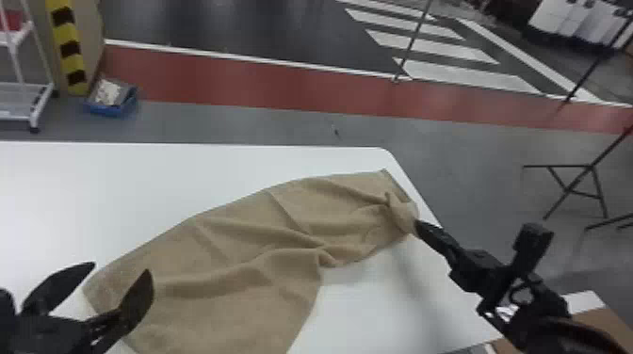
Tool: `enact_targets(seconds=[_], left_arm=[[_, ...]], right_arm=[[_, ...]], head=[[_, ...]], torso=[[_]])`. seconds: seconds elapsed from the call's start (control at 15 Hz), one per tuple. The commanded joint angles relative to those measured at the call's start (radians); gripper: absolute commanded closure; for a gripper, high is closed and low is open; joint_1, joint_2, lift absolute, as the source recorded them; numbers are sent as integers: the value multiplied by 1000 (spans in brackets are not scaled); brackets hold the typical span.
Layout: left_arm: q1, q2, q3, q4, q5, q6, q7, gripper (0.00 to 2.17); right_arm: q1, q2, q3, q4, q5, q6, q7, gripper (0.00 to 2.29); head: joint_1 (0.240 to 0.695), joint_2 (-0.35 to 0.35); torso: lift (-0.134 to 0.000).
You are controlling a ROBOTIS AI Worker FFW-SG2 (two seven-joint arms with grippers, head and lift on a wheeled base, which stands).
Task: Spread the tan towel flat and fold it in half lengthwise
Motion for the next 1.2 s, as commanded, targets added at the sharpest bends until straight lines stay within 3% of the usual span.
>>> enact_targets(seconds=[0.0, 0.33, 0.73, 0.93, 1.0, 1.13], left_arm=[[49, 20, 1, -27, 4, 15, -3, 269], [140, 65, -4, -174, 1, 266, -85, 272], [72, 62, -137, -108, -51, 251, -79, 336], [40, 55, -178, -62, -111, 242, -49, 340], [37, 55, -177, -56, -116, 242, -42, 589], [37, 57, -171, -52, -117, 242, -38, 869]], right_arm=[[3, 0, -2, 10, 1, 0, 1, 1328], [-22, 2, 19, 45, 2, -18, 1, 1328], [-25, 3, 15, 56, 2, -28, 1, 1328], [-23, 3, 4, 56, -1, -28, 9, 1328], [-23, 3, 2, 56, -6, -25, 10, 1328], [-23, 3, -1, 56, -10, -25, 10, 1328]], head=[[695, -350], [695, -350], [695, -350], [695, -350], [695, -350], [695, -350]], torso=[[-128], [-128], [-128], [-128], [-128], [-128]])
